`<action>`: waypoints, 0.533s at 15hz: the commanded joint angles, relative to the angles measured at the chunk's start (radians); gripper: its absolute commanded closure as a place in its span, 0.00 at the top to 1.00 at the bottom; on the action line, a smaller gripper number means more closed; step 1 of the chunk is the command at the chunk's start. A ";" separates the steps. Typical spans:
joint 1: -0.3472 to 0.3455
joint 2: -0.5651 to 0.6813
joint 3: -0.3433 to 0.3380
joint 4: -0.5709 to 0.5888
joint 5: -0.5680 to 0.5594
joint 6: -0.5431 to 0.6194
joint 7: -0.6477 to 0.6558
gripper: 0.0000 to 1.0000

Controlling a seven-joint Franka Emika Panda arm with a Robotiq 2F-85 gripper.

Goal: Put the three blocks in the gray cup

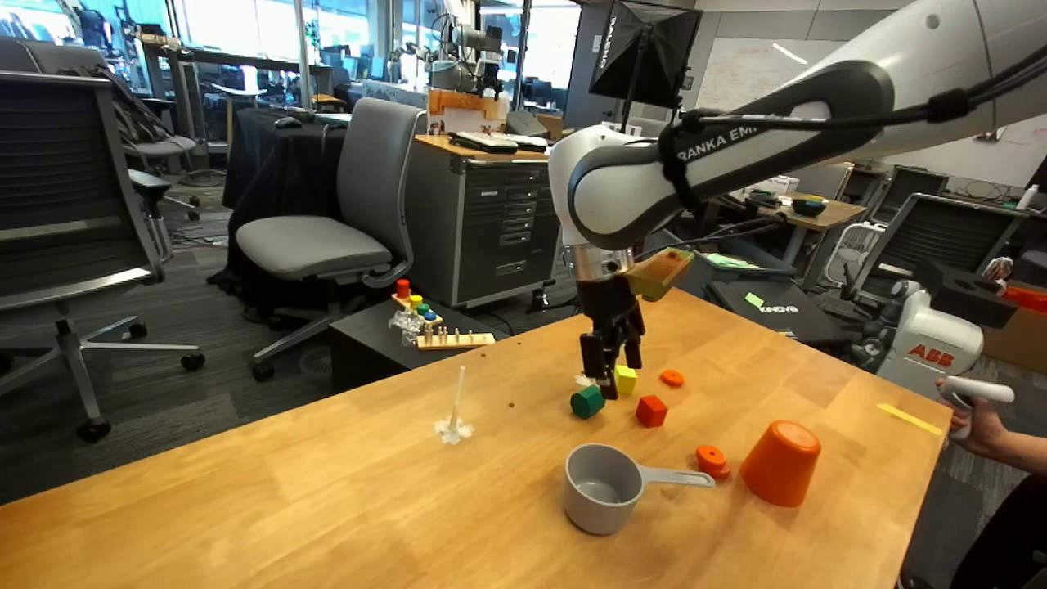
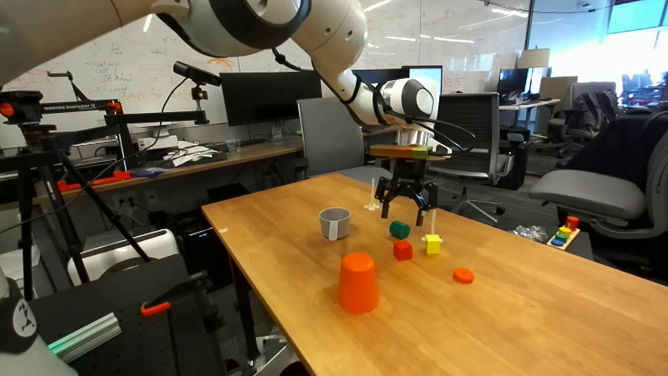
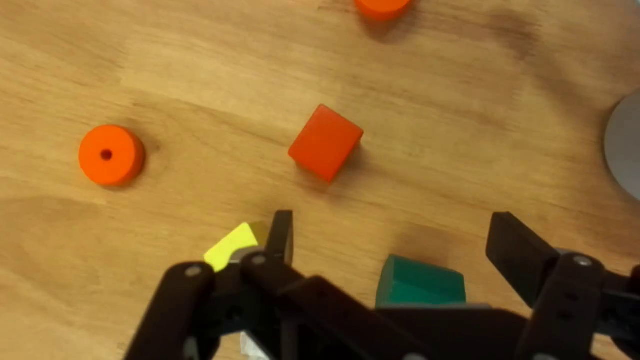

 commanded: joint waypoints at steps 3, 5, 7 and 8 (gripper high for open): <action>0.013 0.161 0.012 0.253 0.042 -0.076 -0.013 1.00; 0.018 0.186 0.023 0.285 0.063 -0.073 -0.020 1.00; 0.027 0.207 0.027 0.313 0.074 -0.072 -0.020 1.00; 0.031 0.216 0.027 0.327 0.077 -0.073 -0.020 0.75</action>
